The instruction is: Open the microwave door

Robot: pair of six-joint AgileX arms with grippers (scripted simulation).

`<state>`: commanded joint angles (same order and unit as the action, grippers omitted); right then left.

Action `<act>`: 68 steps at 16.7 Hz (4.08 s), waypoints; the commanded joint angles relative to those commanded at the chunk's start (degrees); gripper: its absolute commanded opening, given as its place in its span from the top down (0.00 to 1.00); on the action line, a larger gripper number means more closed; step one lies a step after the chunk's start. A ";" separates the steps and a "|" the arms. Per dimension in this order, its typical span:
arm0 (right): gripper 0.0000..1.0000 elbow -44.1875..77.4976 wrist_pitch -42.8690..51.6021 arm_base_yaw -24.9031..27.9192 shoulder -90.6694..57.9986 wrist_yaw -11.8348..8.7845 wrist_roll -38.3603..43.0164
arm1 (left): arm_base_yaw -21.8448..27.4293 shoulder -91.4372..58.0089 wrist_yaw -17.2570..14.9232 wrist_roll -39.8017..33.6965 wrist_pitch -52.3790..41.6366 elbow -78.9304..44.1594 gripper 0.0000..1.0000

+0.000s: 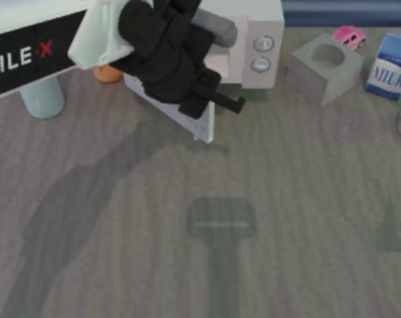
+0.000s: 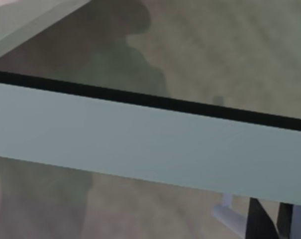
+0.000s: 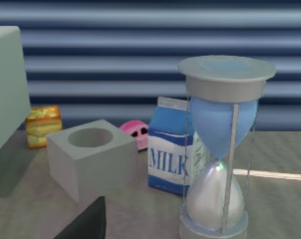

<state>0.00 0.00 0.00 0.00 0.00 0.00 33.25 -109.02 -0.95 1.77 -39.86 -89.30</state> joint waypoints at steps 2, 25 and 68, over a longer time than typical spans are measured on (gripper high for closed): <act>0.00 0.00 0.00 0.00 0.00 0.00 0.00 | 0.00 0.00 0.00 0.00 0.00 0.00 1.00; 0.00 0.00 0.00 0.00 0.00 0.00 0.00 | -2.81 3.81 -4.88 8.42 0.59 4.91 1.00; 0.00 0.00 0.00 0.00 0.00 0.00 0.00 | -6.33 6.74 -10.14 17.92 -0.28 8.39 1.00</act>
<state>0.00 0.00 0.00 0.00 0.00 0.00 26.91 -102.28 -11.09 19.69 -40.14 -80.91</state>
